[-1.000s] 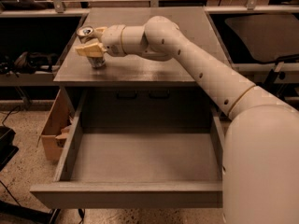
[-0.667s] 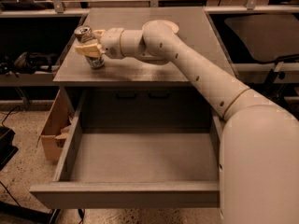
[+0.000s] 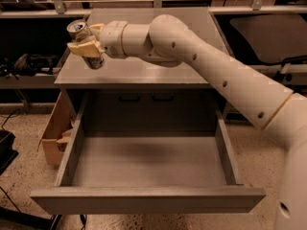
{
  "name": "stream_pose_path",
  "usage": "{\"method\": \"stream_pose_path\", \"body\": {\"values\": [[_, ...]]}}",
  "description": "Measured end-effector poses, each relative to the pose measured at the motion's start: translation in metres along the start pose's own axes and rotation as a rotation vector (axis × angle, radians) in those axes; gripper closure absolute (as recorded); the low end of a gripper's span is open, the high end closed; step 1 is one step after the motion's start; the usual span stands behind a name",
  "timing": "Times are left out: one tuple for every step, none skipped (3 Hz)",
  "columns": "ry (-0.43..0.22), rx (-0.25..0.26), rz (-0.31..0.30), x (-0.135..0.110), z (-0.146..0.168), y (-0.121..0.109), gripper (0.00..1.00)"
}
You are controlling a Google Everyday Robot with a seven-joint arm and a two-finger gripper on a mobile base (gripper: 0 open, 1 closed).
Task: Place redbull can into top drawer
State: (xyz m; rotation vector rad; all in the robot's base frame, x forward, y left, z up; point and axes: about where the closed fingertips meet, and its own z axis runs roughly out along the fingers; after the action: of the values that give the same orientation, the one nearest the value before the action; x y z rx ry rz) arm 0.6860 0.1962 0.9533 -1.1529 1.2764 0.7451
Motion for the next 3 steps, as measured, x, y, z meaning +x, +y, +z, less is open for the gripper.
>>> {"method": "stream_pose_path", "body": {"values": [[0.064,0.047,-0.013,-0.028,-0.03,0.04,1.0],[0.094,0.053,0.028,-0.022,-0.053,0.075,1.0],[0.042,0.03,0.094,0.003,-0.073,0.098,1.0]]}}
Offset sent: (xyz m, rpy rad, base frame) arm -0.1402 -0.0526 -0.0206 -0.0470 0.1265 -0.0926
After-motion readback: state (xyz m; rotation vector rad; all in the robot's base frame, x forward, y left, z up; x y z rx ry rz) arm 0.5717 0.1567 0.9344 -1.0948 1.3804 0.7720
